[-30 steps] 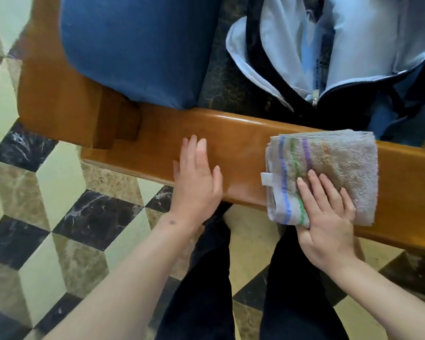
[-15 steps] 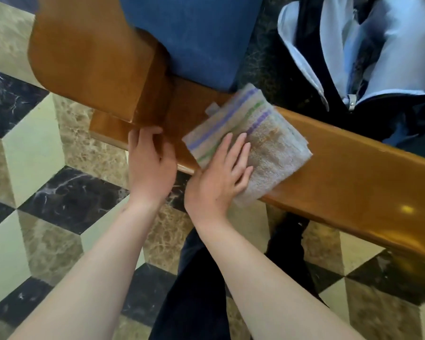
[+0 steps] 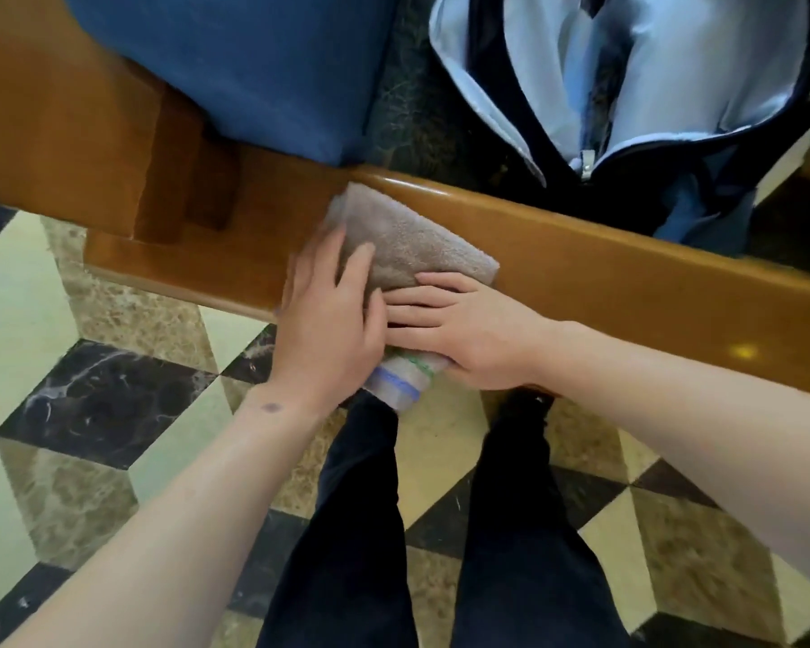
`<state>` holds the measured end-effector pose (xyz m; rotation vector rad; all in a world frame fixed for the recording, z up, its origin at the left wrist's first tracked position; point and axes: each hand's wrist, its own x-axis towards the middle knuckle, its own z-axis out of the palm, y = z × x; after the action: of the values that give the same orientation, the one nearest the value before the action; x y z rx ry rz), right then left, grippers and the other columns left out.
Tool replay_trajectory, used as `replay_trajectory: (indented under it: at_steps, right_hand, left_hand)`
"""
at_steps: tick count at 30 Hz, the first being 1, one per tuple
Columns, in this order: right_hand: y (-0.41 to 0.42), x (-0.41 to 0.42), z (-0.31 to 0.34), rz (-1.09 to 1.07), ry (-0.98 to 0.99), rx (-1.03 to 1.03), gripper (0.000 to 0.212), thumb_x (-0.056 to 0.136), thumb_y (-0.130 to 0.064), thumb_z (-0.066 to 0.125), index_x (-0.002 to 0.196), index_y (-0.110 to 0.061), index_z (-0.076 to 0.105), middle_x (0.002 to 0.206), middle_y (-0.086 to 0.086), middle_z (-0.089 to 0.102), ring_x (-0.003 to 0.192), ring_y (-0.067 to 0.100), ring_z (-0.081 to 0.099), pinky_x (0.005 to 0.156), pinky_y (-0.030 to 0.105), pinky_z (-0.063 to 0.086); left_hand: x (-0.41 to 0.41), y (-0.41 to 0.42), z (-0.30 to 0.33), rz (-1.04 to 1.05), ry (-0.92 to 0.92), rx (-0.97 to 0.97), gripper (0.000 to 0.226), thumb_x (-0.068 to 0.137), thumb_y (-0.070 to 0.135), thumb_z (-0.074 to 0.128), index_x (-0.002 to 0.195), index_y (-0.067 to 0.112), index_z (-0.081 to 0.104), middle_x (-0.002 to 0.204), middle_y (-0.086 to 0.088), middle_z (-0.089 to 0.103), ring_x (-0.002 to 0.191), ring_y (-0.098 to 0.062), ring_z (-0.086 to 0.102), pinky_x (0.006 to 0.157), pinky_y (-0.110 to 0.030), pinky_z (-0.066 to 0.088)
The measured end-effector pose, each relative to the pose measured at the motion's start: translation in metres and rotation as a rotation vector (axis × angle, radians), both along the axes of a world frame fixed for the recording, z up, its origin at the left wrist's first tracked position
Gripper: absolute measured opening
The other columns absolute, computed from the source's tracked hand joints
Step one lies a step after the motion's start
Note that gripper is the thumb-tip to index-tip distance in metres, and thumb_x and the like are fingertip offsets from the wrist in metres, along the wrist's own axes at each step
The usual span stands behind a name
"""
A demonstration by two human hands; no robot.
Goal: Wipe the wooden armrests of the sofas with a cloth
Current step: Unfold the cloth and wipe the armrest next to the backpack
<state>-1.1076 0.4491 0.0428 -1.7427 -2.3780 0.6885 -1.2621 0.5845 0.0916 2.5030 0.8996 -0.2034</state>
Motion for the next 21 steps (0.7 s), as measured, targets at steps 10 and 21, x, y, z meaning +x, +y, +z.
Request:
replay_trajectory:
  at_steps: [10,21]
  right_hand:
    - [-0.198,0.114,0.013,-0.424,-0.140,-0.112,0.063,0.099,-0.035,0.039,0.160,-0.034,0.023,0.168,-0.011,0.020,0.156,0.011,0.013,0.127,0.040,0.009]
    - [-0.339,0.112,0.016,-1.053,-0.079,-0.151,0.071,0.089,-0.030,0.040,0.158,-0.025,0.024,0.166,-0.002,0.026,0.155,0.014,0.016,0.127,0.044,0.008]
  left_hand:
    - [0.089,-0.156,0.001,-0.561,-0.013,-0.008,0.062,0.097,0.035,0.043,0.152,0.004,0.040,0.160,-0.020,0.037,0.152,-0.037,0.023,0.124,-0.054,0.016]
    - [0.187,-0.274,-0.005,-0.776,0.035,-0.048,0.062,0.099,0.045,0.025,0.156,0.022,0.036,0.165,-0.017,0.027,0.154,-0.041,0.011,0.121,-0.061,0.013]
